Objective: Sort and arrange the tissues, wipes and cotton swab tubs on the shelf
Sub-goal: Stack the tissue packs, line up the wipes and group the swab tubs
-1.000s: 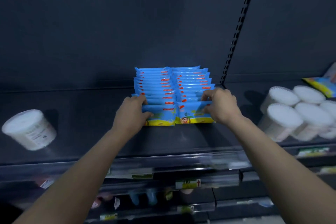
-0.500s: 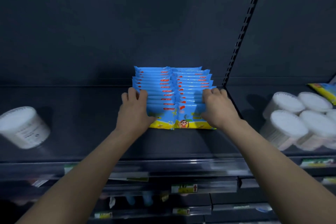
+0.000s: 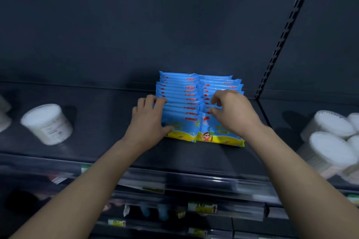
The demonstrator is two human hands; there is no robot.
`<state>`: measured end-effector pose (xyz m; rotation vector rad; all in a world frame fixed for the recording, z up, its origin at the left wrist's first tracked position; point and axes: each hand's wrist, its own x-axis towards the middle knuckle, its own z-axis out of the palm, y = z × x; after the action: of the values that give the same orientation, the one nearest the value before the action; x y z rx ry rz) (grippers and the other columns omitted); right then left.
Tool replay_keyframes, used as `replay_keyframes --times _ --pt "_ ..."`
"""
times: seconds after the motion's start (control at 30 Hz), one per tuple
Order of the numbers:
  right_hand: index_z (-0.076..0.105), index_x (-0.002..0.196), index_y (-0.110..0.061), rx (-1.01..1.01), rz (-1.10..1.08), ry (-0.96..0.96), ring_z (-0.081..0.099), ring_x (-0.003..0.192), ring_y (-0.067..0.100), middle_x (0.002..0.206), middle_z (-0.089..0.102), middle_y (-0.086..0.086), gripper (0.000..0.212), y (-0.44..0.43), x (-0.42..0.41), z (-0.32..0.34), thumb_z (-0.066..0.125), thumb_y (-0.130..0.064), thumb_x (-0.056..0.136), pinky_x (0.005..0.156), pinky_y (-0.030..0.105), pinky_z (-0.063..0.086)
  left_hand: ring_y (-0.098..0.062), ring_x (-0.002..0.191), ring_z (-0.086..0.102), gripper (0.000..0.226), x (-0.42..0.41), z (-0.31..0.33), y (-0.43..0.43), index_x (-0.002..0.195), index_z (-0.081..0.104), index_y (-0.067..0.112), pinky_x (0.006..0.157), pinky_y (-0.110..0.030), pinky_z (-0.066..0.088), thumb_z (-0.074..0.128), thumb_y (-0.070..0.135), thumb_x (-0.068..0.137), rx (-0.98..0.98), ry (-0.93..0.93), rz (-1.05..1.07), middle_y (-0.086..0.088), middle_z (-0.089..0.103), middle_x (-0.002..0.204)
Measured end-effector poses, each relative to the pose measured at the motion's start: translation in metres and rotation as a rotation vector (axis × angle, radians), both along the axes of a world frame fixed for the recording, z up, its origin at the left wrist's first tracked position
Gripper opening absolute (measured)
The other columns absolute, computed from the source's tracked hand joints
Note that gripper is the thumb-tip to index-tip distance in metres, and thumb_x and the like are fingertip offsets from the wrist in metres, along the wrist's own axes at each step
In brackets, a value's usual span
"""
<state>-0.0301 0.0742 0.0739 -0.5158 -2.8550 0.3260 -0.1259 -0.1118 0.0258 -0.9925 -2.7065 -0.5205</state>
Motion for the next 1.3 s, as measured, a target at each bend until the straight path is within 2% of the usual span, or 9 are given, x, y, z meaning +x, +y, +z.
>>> replay_keyframes --times 0.27,0.43,0.6,0.73,0.9,1.0,1.07,1.2,1.3 --pt "0.058 0.125 -0.015 -0.053 0.166 0.074 0.053 0.117 0.028 0.126 0.060 0.009 0.038 -0.057 -0.057 0.009 0.059 -0.029 0.089 0.098 0.036 0.042 -0.022 0.107 0.049 0.023 -0.020 0.031 -0.069 0.109 0.058 0.013 0.090 -0.029 0.027 0.060 0.020 0.088 0.237 0.110 0.079 -0.003 0.054 0.110" --pt "0.057 0.125 -0.013 -0.060 0.310 0.103 0.054 0.117 0.027 0.125 0.059 0.009 0.040 -0.128 -0.104 0.010 0.060 -0.031 0.089 0.099 0.037 0.041 -0.027 0.098 0.056 0.019 -0.044 0.037 -0.148 0.103 0.062 0.010 0.084 -0.030 0.031 0.063 0.016 0.086 0.283 0.150 0.205 -0.006 0.059 0.105" --pt "0.054 0.128 -0.015 -0.061 0.425 0.083 0.051 0.119 0.024 0.128 0.057 0.006 0.042 -0.219 -0.153 0.012 0.057 -0.035 0.091 0.102 0.038 0.039 -0.030 0.097 0.058 0.020 -0.084 0.037 -0.240 0.103 0.062 0.009 0.090 -0.049 0.043 0.061 0.016 0.085 0.311 0.087 0.293 -0.008 0.059 0.104" --pt "0.051 0.131 -0.016 -0.067 0.492 0.063 0.049 0.120 0.023 0.130 0.055 0.005 0.046 -0.283 -0.188 0.014 0.056 -0.038 0.091 0.102 0.037 0.039 -0.023 0.098 0.056 0.019 -0.119 0.038 -0.303 0.103 0.061 0.010 0.092 -0.043 0.044 0.061 0.017 0.086 0.374 0.069 0.383 -0.005 0.058 0.105" --pt "0.036 0.143 -0.022 -0.098 0.542 -0.213 0.032 0.134 0.024 0.146 0.038 0.003 0.073 -0.330 -0.218 0.013 0.060 -0.055 0.083 0.107 0.038 0.036 -0.025 0.104 0.053 0.030 -0.160 0.035 -0.361 0.111 0.058 0.011 0.093 -0.041 0.043 0.060 0.029 0.087 0.362 -0.066 0.557 -0.007 0.054 0.116" --pt "0.024 0.148 -0.030 -0.072 0.520 -0.445 0.024 0.139 0.026 0.151 0.030 0.002 0.089 -0.341 -0.230 0.011 0.064 -0.063 0.074 0.107 0.041 0.033 -0.030 0.114 0.049 0.056 -0.183 0.031 -0.379 0.124 0.051 0.008 0.097 -0.045 0.041 0.063 0.043 0.082 0.272 -0.189 0.623 -0.012 0.047 0.125" --pt "0.020 0.148 -0.035 0.009 0.515 -0.574 0.028 0.137 0.026 0.149 0.031 0.000 0.096 -0.342 -0.237 0.011 0.068 -0.063 0.070 0.107 0.042 0.035 -0.033 0.120 0.043 0.075 -0.194 0.030 -0.382 0.134 0.041 0.008 0.100 -0.048 0.039 0.064 0.053 0.078 0.197 -0.290 0.642 -0.013 0.039 0.133" --pt "0.028 0.144 -0.034 0.127 0.556 -0.678 0.047 0.120 0.021 0.138 0.043 -0.004 0.089 -0.340 -0.247 0.012 0.074 -0.051 0.069 0.088 0.034 0.044 -0.035 0.119 0.045 0.087 -0.209 0.028 -0.378 0.136 0.034 0.008 0.094 -0.045 0.044 0.066 0.058 0.073 0.112 -0.395 0.669 -0.015 0.036 0.135" --pt "0.035 0.137 -0.030 0.048 0.550 -0.634 0.050 0.105 0.018 0.123 0.049 -0.004 0.079 -0.331 -0.255 0.012 0.073 -0.049 0.070 0.079 0.032 0.044 -0.032 0.111 0.052 0.086 -0.216 0.025 -0.374 0.130 0.036 0.008 0.087 -0.041 0.047 0.070 0.058 0.069 0.121 -0.409 0.699 -0.013 0.045 0.129"
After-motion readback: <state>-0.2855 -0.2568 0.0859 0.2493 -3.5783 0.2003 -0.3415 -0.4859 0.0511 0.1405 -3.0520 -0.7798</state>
